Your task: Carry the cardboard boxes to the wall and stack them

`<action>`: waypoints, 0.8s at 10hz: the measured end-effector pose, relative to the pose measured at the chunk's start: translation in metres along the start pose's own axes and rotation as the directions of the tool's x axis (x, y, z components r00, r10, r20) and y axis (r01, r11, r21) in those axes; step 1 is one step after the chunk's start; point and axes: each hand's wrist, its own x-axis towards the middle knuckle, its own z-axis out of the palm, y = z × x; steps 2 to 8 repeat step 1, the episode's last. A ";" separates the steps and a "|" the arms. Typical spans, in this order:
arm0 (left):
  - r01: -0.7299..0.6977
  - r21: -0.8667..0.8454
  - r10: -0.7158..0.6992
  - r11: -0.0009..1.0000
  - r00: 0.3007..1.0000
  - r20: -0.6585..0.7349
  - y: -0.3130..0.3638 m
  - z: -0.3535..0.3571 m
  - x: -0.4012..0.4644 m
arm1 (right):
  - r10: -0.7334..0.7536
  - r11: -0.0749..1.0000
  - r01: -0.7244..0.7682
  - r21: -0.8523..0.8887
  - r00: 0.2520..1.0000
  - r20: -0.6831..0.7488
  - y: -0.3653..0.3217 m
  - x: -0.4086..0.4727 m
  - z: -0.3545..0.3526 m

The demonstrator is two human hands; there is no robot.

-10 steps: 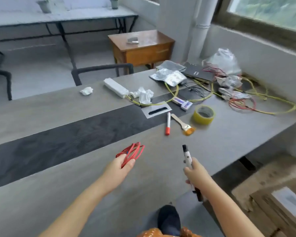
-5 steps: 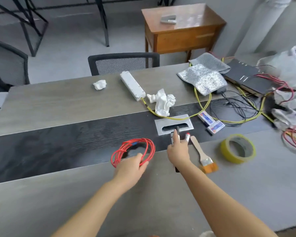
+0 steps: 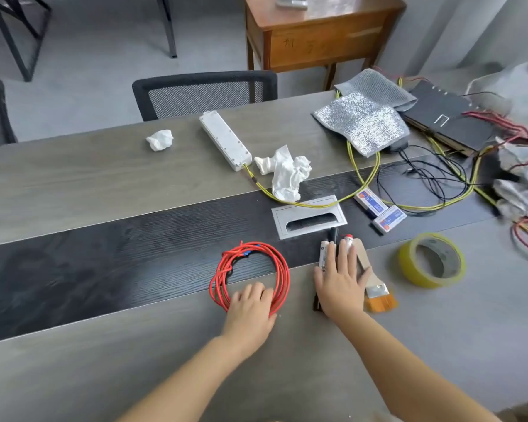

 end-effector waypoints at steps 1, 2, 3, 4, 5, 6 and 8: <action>-0.028 -0.088 0.029 0.996 1.000 0.010 0.003 -0.012 -0.003 | -0.026 0.999 0.027 0.029 0.999 -0.029 0.004 0.001 -0.003; -0.028 -0.088 0.029 0.996 1.000 0.010 0.003 -0.012 -0.003 | -0.026 0.999 0.027 0.029 0.999 -0.029 0.004 0.001 -0.003; -0.028 -0.088 0.029 0.996 1.000 0.010 0.003 -0.012 -0.003 | -0.026 0.999 0.027 0.029 0.999 -0.029 0.004 0.001 -0.003; -0.028 -0.088 0.029 0.996 1.000 0.010 0.003 -0.012 -0.003 | -0.026 0.999 0.027 0.029 0.999 -0.029 0.004 0.001 -0.003; -0.028 -0.088 0.029 0.996 1.000 0.010 0.003 -0.012 -0.003 | -0.026 0.999 0.027 0.029 0.999 -0.029 0.004 0.001 -0.003; -0.028 -0.088 0.029 0.996 1.000 0.010 0.003 -0.012 -0.003 | -0.026 0.999 0.027 0.029 0.999 -0.029 0.004 0.001 -0.003; -0.028 -0.088 0.029 0.996 1.000 0.010 0.003 -0.012 -0.003 | -0.026 0.999 0.027 0.029 0.999 -0.029 0.004 0.001 -0.003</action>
